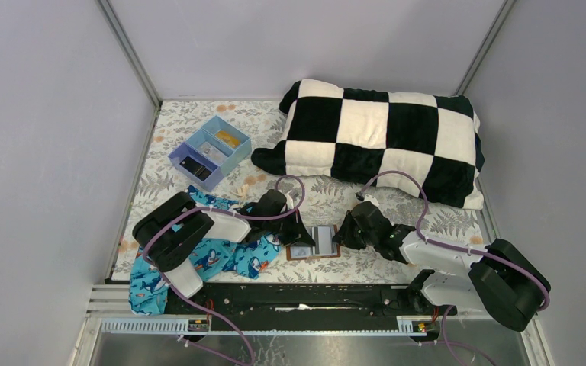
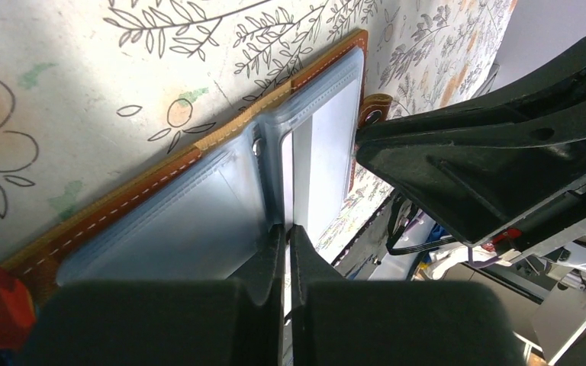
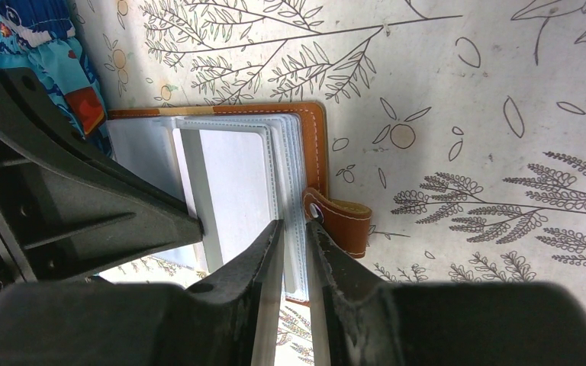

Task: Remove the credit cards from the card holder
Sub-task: Remove the credit card from the card holder.

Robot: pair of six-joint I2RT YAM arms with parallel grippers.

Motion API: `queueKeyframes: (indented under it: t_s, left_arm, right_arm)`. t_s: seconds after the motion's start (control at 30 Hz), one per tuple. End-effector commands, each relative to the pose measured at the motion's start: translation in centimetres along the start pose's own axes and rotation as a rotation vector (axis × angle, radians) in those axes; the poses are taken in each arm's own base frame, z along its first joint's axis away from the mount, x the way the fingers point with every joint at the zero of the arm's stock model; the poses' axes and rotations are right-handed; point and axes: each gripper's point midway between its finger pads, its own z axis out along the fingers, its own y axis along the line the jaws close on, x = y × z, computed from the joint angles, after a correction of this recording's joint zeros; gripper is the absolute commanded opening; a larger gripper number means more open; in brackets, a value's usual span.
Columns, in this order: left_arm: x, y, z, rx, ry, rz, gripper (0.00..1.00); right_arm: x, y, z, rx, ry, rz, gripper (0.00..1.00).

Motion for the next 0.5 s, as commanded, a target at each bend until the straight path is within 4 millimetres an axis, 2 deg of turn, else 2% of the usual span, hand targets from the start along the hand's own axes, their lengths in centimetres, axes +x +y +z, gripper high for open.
queueKeyframes:
  t_s: [0.0,0.1,0.17,0.23,0.4,0.47]
  left_arm:
    - [-0.32,0.37,-0.33,-0.013,-0.016,0.019,0.01]
    - [-0.41,0.82,-0.55,-0.029,-0.025,0.015,0.21]
    - [-0.43,0.61,-0.54,-0.016,-0.026,0.017,0.24]
    - [-0.47,0.31,-0.43,0.0,-0.024,0.016,0.21]
    - [-0.64,-0.04,-0.18,0.014,-0.022,0.012,0.02]
    - [-0.63,-0.01,-0.19,0.013,-0.022,0.009,0.0]
  right_arm:
    - [1.44,-2.8,-0.06,0.106,0.042,-0.028,0.24]
    - [1.22,-2.77,-0.05,0.107,0.032,-0.03,0.25]
    - [1.12,-2.66,-0.09,0.104,0.028,-0.03,0.25]
    - [1.08,-2.65,-0.06,0.105,0.029,-0.032,0.25]
    - [1.29,-2.64,0.09,0.108,0.044,-0.037,0.24]
    - [1.27,-2.63,0.12,0.108,0.044,-0.037,0.25]
